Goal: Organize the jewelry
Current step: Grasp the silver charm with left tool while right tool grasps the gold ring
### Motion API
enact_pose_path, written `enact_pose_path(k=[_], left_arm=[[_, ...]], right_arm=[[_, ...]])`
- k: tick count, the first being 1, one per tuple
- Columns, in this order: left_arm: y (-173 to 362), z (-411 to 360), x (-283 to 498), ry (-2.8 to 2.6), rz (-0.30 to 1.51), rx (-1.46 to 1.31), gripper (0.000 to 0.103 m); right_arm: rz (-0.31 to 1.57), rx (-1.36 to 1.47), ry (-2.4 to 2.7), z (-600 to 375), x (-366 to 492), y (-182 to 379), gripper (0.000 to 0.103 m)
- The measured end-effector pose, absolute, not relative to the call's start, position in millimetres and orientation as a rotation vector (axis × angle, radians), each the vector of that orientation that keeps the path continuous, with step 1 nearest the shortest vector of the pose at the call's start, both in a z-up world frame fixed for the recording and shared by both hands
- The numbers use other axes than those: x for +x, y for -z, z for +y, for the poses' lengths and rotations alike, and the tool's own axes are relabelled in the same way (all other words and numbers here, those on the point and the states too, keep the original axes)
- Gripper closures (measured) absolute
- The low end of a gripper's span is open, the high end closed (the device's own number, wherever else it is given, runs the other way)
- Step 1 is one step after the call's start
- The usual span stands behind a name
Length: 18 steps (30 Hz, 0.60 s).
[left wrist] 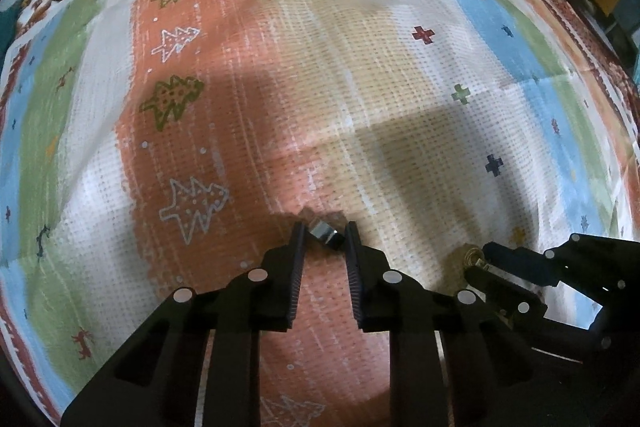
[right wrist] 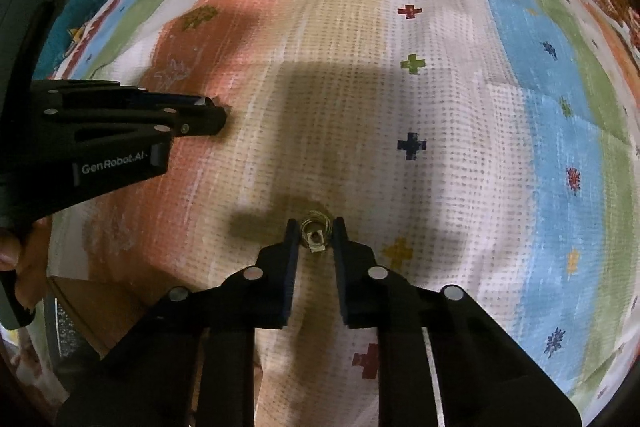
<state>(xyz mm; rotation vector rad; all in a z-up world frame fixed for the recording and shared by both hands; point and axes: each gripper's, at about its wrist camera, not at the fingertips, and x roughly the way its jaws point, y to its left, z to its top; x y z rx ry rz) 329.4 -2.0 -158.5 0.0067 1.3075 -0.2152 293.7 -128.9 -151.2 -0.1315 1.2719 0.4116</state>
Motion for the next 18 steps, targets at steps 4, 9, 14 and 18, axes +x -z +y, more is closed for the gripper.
enact_pose_path(k=[4,9,14,18], left_arm=[[157,-1,328,0.213,1.298,0.006,0.084],[151,2,323,0.203,1.273,-0.01,0.084],[142,4,309,0.195,1.274,0.004,0.084],[129,3,303,0.181,1.263,0.005,0.084]], right_arm=[[1.271,-0.137,-0.409,-128,293,150,0.087],[1.261,-0.142,-0.416,-128,291,145,0.087],[1.236,-0.137,-0.415,-132,286,133,0.087],[1.221,-0.128,-0.418,-135,280,124,0.087]])
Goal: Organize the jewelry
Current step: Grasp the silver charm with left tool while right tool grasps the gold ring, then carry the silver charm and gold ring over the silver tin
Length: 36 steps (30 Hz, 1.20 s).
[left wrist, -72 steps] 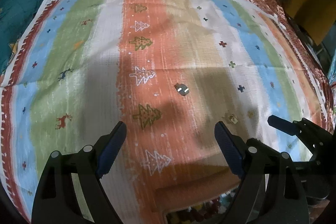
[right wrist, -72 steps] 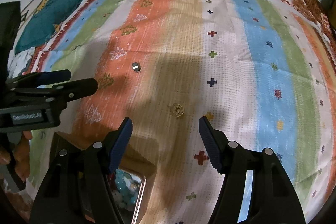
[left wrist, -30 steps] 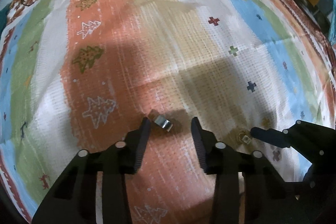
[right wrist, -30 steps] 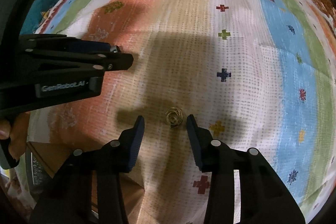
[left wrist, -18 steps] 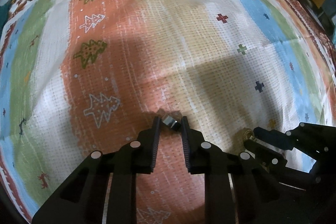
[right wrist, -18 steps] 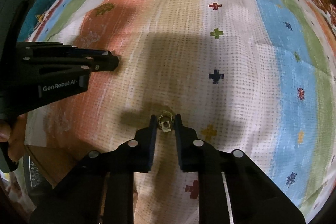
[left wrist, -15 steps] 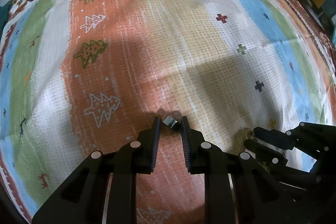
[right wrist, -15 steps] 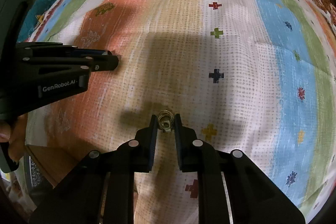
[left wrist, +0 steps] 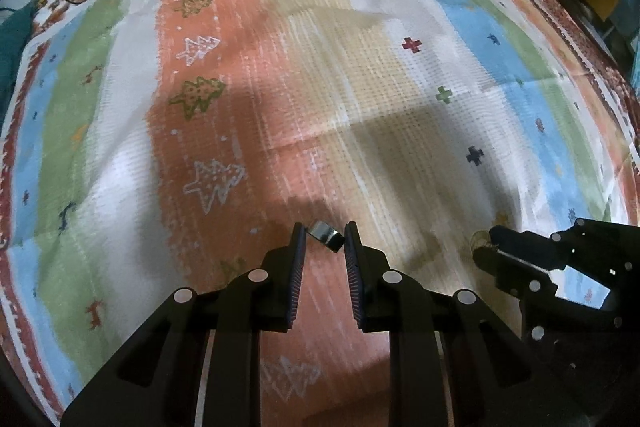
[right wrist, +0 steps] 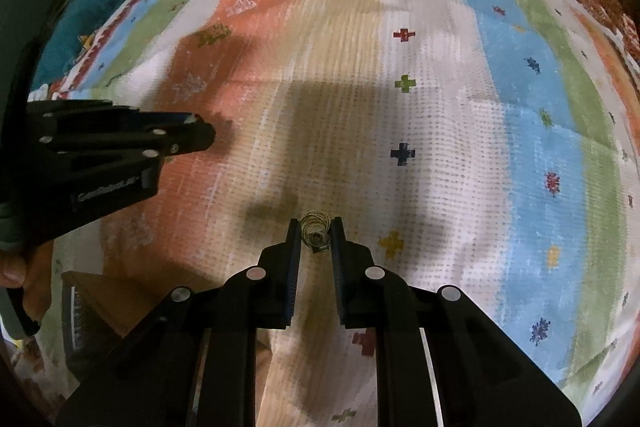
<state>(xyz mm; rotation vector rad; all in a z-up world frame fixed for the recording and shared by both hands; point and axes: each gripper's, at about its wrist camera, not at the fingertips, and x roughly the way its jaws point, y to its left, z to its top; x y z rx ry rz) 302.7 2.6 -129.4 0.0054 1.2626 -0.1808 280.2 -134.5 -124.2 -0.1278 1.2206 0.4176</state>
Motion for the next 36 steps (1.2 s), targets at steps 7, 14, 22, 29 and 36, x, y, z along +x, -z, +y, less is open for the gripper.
enact_pose_path(k=[7,14,22,29,36], left_arm=[[102,16,280,0.151,1.233,-0.035,0.084],[82,15,254,0.14,1.205,-0.054,0.084],[79,26,224,0.118,1.2,-0.094,0.084],[62,31,201,0.13,1.157,-0.13,0.084],[47,29,179,0.156,1.118,-0.147,0.084]], right_arm=[[1.171,-0.121,-0.424,-138,266,101,0.087],[1.136,-0.125,-0.436,-134,253,85,0.087],[1.093,-0.132,-0.463,-126,235,67,0.087],[1.063,-0.142,-0.482,-122,220,54,0.087],[1.054,-0.143,-0.507,-122,205,48,0.087]])
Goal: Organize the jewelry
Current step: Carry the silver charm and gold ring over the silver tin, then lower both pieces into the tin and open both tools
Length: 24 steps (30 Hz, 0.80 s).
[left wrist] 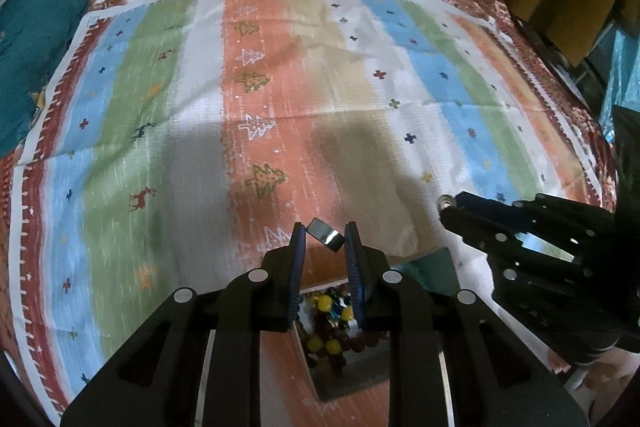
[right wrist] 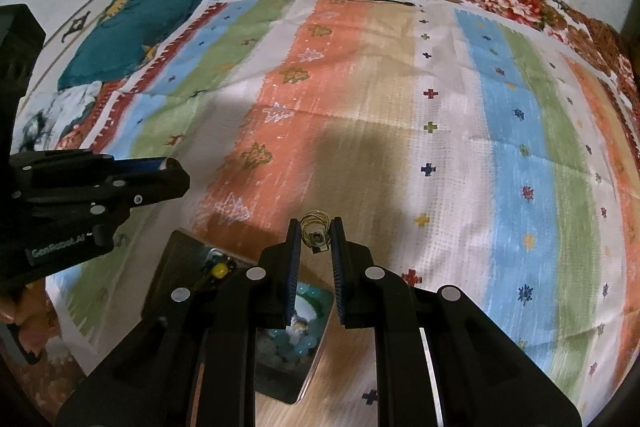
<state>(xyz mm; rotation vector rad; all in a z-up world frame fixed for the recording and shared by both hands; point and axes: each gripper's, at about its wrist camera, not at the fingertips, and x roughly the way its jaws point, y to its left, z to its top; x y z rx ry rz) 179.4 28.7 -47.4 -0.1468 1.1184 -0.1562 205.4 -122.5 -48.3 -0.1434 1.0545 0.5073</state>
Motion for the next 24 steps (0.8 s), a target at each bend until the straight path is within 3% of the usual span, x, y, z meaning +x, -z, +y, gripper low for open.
enact_pose_path(k=[24], left_arm=[[34,19,126,0.196,1.069,-0.189,0.083]], right_arm=[[1.056,-0.143,-0.604,-113,156,37,0.087]])
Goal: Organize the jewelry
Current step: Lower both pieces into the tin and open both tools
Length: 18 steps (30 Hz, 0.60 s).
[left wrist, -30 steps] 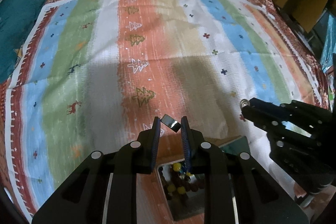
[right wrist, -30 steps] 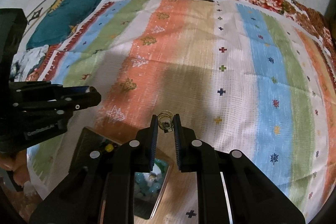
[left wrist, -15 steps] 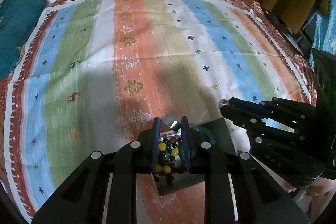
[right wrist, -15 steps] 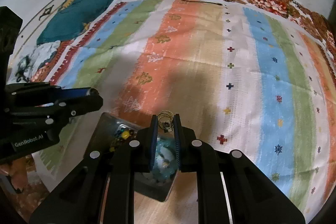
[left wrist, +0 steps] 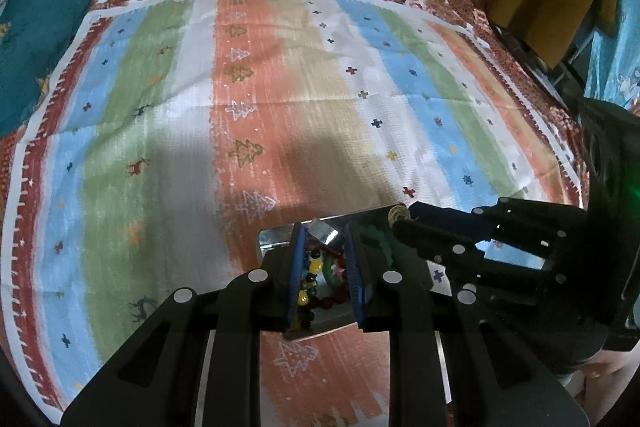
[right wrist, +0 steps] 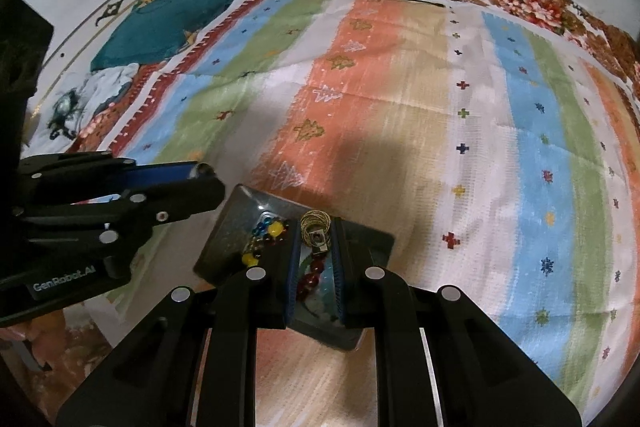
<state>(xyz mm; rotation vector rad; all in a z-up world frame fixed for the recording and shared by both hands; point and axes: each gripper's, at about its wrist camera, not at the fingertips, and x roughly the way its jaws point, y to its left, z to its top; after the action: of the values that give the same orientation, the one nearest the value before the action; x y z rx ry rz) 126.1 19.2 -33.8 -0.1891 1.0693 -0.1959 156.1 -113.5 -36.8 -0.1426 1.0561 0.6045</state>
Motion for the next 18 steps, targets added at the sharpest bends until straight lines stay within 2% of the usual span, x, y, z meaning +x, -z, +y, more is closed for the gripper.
enact_pose_path(k=[2,3,5,10,12,16,18], left_arm=[[34,19,124,0.199,1.069,-0.191,0.08],[33,19,124,0.191,1.066,-0.195,0.075],[33,21,122,0.184,1.062,-0.209,0.071],[32,27,113,0.172,1.054,-0.219,0.058],[31,29,108,0.167,1.05,-0.221,0.051],[31,32,99,0.167,1.047,-0.218,0.043],[30,32,93,0.166,1.042,-0.217,0.034]], right_arm=[[1.061,-0.132,-0.608,-114,154,36,0.085],[1.064,-0.129,-0.609,-114,153,37,0.076],[1.064,-0.128,-0.605,-116,151,37,0.066],[1.05,-0.123,-0.59,-123,146,35,0.059],[1.045,-0.114,-0.581,-127,143,34,0.052],[1.025,-0.127,-0.561,-132,136,31,0.045],[1.017,-0.13,-0.559,-135,132,30,0.041]])
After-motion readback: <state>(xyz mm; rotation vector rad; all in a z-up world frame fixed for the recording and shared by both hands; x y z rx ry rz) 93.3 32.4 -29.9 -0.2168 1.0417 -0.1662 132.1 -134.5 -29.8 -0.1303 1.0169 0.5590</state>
